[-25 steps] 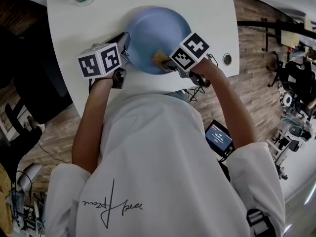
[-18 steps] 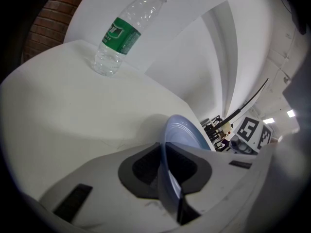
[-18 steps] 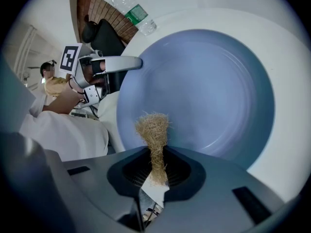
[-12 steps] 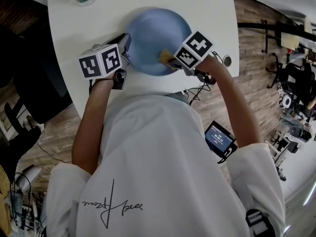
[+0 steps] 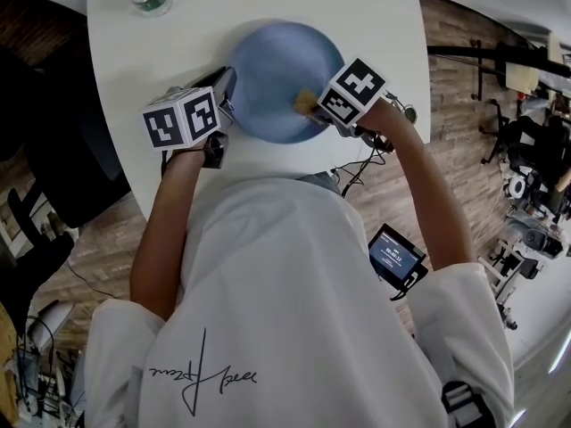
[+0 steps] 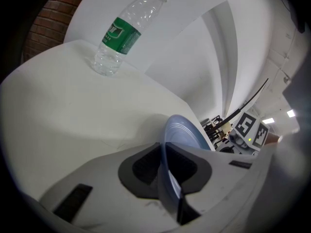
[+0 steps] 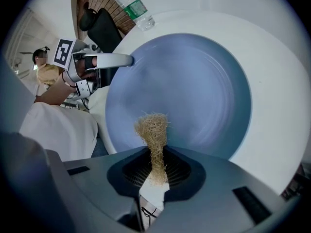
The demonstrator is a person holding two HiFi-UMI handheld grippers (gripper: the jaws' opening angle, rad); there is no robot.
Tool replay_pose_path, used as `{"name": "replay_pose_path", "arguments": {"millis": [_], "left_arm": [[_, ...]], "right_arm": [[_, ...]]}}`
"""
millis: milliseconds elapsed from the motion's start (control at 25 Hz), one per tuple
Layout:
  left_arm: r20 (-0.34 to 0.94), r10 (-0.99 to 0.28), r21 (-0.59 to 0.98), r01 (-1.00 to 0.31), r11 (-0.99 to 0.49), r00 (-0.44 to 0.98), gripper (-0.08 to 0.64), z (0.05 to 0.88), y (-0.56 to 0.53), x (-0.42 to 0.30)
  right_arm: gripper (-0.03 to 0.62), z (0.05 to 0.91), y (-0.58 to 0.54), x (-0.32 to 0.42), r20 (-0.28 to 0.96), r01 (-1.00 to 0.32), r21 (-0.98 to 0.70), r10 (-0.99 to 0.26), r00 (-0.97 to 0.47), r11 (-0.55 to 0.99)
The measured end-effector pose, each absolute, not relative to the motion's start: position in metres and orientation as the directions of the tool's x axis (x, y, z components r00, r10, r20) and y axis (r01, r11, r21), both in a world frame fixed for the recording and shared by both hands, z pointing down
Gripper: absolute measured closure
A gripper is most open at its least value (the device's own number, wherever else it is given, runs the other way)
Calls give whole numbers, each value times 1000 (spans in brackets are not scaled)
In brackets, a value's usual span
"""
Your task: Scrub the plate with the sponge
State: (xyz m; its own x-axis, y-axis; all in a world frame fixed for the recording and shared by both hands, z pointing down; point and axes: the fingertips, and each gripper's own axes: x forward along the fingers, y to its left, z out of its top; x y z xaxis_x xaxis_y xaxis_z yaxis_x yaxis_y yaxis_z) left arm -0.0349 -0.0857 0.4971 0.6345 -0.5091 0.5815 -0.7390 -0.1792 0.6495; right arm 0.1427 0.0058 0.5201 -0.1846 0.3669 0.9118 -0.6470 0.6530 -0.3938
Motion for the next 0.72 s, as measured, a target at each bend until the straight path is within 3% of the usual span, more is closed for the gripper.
{"name": "replay_pose_path", "arguments": {"millis": [720], "left_arm": [[583, -508, 649, -740, -178, 634, 537, 496, -88, -35]], "right_arm": [[548, 519, -12, 153, 941, -638, -320, 315, -125, 701]]}}
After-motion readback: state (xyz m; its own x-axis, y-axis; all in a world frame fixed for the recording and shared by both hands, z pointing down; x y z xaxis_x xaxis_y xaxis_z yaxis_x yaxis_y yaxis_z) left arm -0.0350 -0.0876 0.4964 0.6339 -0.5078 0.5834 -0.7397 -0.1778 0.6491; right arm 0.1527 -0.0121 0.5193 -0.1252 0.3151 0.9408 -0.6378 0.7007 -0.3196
